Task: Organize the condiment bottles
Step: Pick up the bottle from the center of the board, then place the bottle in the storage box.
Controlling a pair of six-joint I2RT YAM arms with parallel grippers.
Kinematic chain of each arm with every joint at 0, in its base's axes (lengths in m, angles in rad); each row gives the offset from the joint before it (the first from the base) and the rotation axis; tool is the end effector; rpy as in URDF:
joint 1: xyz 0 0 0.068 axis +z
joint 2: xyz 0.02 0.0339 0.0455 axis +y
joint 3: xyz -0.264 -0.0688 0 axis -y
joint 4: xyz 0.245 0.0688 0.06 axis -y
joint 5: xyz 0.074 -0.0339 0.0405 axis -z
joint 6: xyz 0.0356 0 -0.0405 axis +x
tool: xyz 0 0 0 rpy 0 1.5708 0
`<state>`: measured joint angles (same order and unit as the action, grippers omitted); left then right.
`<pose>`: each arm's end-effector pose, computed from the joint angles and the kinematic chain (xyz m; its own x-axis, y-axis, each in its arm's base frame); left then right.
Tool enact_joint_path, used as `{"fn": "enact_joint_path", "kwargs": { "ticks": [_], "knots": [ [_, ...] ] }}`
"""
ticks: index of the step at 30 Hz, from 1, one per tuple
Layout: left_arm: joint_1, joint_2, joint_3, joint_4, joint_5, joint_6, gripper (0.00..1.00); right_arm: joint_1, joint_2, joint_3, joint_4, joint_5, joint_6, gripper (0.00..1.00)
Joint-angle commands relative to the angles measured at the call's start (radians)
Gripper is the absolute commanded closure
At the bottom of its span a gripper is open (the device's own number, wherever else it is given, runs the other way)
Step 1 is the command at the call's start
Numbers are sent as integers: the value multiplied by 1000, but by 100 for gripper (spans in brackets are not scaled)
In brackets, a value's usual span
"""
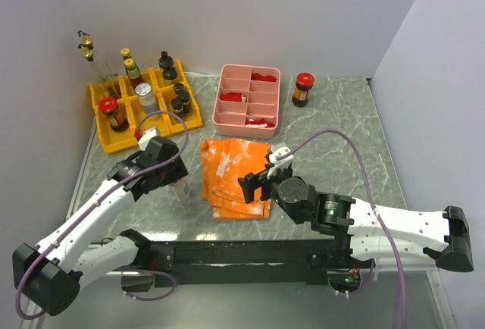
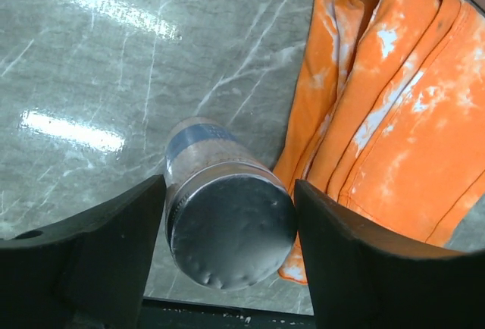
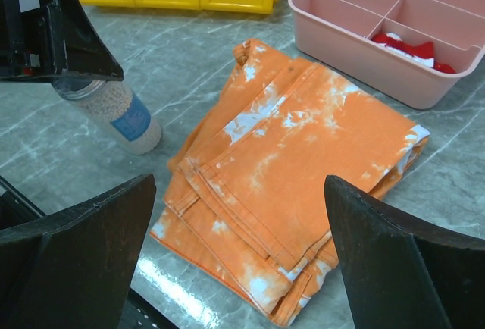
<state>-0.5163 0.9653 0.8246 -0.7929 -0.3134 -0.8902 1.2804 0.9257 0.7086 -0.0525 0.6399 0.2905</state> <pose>0.1662 -0.0817 0.2689 -0.6809 -0.4637 -0.5670 -0.3481 0.8859 -0.3065 0.0812 0.1973 0.3030 -0.2460 -0.0208 -0.9690 -0.5566 0.8215 0.1237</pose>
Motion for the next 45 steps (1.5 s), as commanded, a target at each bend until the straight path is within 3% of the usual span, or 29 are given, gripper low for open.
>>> {"fn": "enact_joint_path", "kwargs": {
  "ticks": [1, 6, 9, 10, 13, 20, 25, 31, 45],
  "knots": [
    [-27, -2, 18, -3, -49, -29, 33, 4, -39, -15, 42, 27, -5, 0],
    [-40, 32, 33, -8, -75, -23, 48, 2, -56, -17, 48, 23, -4, 0],
    [-42, 52, 86, -22, -90, 2, 69, 4, -62, -11, 40, 17, -5, 0],
    [-41, 56, 103, -8, -82, 38, 81, 2, -62, -9, 42, 20, -4, 0],
    [-41, 78, 177, 6, -69, 88, 99, 4, -74, -17, 45, 21, -5, 0],
    [8, 180, 364, 7, -178, 174, 99, 4, -113, -24, 39, 27, -7, 0],
    [220, 210, 436, 158, 21, 304, 99, 2, -122, -28, 43, 18, -4, 0],
    [395, 332, 561, 231, 69, 367, 99, 2, -119, -24, 43, 6, -1, 0],
    [499, 598, 665, 460, 174, 484, 99, 2, -139, -32, 45, 10, -7, 0]
  ]
}}
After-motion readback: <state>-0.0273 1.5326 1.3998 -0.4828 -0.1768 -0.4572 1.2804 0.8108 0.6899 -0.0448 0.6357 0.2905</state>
